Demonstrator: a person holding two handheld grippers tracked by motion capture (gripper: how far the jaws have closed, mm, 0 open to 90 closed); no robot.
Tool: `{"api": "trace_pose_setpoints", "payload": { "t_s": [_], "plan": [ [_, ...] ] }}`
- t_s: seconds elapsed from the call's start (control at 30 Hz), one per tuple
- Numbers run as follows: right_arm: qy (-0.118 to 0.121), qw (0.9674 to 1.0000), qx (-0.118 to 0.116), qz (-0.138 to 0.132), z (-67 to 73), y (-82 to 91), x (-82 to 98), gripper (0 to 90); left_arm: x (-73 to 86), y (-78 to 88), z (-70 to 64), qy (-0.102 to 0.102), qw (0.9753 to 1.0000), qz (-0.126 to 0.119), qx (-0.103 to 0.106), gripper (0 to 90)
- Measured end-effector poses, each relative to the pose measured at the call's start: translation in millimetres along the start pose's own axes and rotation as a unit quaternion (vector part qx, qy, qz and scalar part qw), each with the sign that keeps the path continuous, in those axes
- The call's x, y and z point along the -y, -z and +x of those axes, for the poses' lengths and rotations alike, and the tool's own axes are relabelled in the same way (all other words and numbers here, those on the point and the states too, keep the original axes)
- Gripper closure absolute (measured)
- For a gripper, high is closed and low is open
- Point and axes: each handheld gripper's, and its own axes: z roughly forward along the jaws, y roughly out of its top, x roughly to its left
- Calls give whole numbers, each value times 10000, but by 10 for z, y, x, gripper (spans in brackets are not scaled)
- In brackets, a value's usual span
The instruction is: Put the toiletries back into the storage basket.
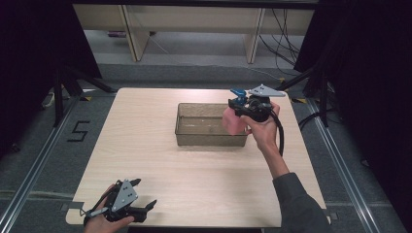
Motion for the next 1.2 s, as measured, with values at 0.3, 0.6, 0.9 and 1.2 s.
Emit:
{"api": "trace_pose_setpoints", "payload": {
  "t_s": [0.3,0.6,0.9,1.2],
  "plan": [
    [-156,9998,99,88,-39,-115,44,538,4,-9,-15,56,10000,-26,0,147],
    [-220,9995,195,149,-78,-195,85,538,5,-13,-25,125,9998,-128,1,147],
    [-95,9995,248,175,-93,-237,117,538,1,-10,-14,62,9999,-87,1,148],
    [-171,9994,245,193,-108,-288,169,538,2,-2,-9,52,10000,-31,56,148]
  ]
}}
